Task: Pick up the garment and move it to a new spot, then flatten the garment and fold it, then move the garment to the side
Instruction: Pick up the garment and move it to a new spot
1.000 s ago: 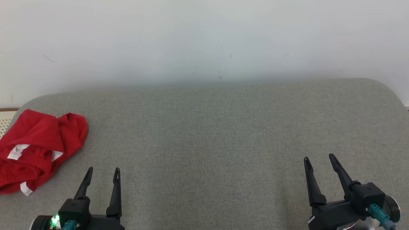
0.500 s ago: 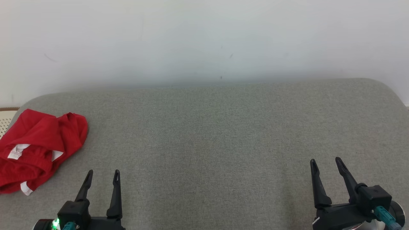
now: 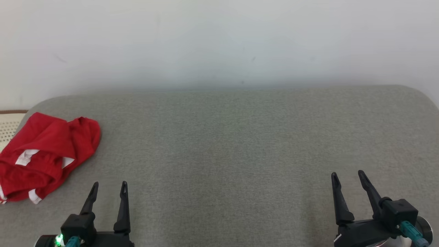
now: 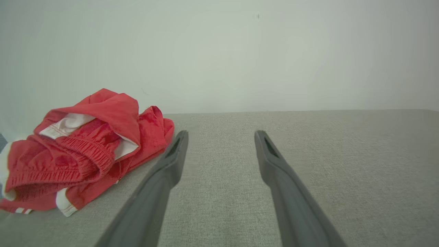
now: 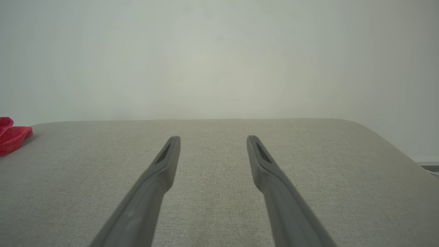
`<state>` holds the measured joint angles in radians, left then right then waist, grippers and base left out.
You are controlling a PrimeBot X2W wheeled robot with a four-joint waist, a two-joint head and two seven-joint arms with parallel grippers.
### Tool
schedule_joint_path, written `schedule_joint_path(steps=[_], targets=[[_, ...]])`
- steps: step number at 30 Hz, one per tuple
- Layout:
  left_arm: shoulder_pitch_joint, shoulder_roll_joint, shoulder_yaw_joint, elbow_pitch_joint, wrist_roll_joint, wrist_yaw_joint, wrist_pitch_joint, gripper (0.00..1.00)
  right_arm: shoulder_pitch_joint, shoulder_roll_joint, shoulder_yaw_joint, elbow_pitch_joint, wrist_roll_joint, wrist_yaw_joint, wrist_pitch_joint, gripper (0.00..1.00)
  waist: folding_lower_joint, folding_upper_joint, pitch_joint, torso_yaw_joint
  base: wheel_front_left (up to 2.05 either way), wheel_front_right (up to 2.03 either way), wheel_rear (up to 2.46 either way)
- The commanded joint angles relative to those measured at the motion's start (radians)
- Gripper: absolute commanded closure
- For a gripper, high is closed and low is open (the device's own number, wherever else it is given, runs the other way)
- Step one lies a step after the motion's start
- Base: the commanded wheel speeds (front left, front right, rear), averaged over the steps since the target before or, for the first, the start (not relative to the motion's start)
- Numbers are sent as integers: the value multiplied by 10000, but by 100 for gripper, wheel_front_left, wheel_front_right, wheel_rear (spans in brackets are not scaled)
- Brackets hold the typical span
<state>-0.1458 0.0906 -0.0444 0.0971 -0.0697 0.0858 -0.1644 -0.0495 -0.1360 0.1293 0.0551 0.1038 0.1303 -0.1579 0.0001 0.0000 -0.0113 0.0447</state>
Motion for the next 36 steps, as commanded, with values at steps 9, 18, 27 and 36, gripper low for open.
schedule_joint_path(steps=[9, 18, 27, 36], targets=[[-90, 130, 284, -158, -187, 302, -65, 0, -73, -86, 656, -142, 127, 7, 154, 0, -1, 0, 151, 1163, 0, 0, 0], [236, 251, 525, -405, -444, 550, 58, 0, -307, -93, 1462, -187, 282, 6, 270, 0, -1, 0, 234, 3092, 0, 0, 0], [205, 350, 513, -452, -523, 603, 96, 0, -324, -57, 1574, -160, 332, 6, 245, 0, -1, 0, 279, 3688, 0, 0, 0], [167, 387, 428, -484, -562, 676, 191, 0, -313, -51, 1672, -94, 389, 7, 180, 0, -1, 0, 256, 3608, 0, 0, 0]])
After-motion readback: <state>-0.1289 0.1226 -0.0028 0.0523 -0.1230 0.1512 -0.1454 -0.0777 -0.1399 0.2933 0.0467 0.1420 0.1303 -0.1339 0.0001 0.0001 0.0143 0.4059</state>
